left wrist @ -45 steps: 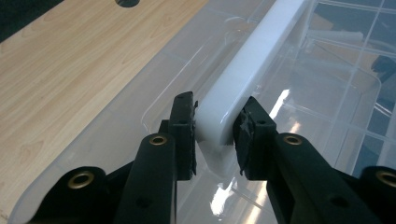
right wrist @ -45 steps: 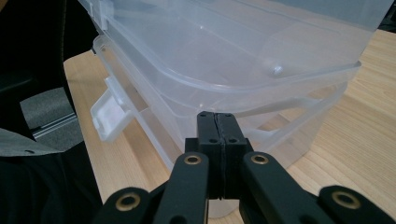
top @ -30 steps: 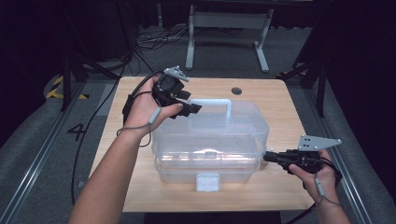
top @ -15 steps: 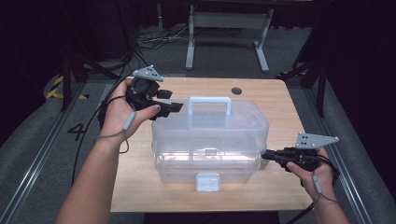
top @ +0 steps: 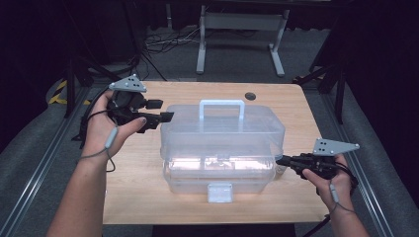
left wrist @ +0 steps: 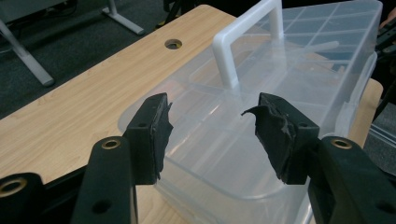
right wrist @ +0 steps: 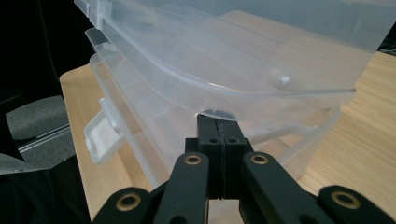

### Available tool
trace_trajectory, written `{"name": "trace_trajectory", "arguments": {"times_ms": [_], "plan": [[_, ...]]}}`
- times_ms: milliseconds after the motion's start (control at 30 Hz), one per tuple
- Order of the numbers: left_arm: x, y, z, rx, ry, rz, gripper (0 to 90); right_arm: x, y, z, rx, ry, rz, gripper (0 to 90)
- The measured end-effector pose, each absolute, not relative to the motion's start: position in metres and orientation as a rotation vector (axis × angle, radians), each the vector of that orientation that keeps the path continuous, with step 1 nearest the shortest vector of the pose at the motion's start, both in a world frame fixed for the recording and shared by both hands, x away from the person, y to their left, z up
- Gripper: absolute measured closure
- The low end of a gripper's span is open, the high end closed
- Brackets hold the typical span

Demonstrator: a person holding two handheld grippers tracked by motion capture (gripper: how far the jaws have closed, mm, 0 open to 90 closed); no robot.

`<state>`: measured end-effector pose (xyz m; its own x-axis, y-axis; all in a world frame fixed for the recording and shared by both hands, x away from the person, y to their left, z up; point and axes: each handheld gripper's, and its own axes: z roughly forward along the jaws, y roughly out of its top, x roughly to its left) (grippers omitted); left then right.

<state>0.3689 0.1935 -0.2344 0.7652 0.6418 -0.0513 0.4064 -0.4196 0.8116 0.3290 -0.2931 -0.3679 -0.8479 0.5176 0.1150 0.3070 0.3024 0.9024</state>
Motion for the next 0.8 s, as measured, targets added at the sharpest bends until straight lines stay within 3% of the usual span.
{"name": "trace_trajectory", "arguments": {"times_ms": [233, 800], "plan": [[0.355, 0.203, -0.242, 2.039, 0.775, 0.349, 45.9, 0.330, -0.293, -0.365, 0.763, 2.351, 1.575, 90.0], [0.314, 0.219, -0.269, 1.975, 0.754, 0.392, 57.2, 0.337, -0.287, -0.354, 0.787, 2.298, 1.586, 90.0]]}}
